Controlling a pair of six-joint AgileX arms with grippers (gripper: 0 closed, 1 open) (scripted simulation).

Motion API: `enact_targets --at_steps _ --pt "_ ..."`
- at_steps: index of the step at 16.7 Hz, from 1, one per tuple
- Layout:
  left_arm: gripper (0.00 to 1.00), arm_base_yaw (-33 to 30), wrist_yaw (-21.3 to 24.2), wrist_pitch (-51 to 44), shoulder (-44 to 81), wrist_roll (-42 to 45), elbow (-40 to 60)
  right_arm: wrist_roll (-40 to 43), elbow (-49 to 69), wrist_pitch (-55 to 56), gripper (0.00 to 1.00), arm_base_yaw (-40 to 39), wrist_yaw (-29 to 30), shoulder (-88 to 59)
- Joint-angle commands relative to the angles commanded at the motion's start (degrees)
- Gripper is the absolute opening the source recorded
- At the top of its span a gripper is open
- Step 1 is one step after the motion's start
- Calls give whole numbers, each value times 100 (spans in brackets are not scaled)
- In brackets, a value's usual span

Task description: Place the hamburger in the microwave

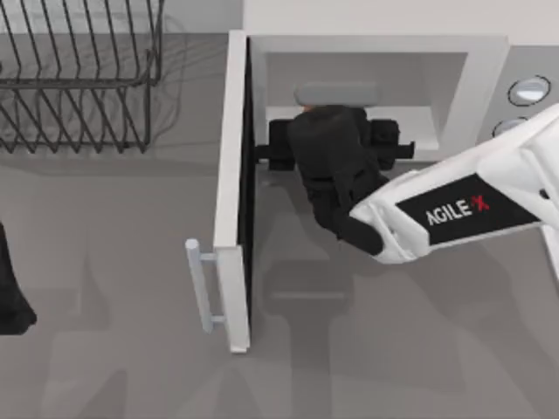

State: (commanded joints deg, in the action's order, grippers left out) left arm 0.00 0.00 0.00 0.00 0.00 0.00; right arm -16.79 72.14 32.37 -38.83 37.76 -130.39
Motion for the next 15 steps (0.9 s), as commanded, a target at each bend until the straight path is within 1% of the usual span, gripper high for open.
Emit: enact_targets --at_steps 5,7,10,15 --pt "100 0 0 0 0 0 0 0 -11 -21 0 28 -21 13" --pt "100 0 0 0 0 0 0 30 188 -108 0 47 -78 -139" --pt "100 0 0 0 0 0 0 107 929 -367 0 172 -206 -592" --pt "100 0 0 0 0 0 0 292 2767 -998 0 559 -504 -1586"
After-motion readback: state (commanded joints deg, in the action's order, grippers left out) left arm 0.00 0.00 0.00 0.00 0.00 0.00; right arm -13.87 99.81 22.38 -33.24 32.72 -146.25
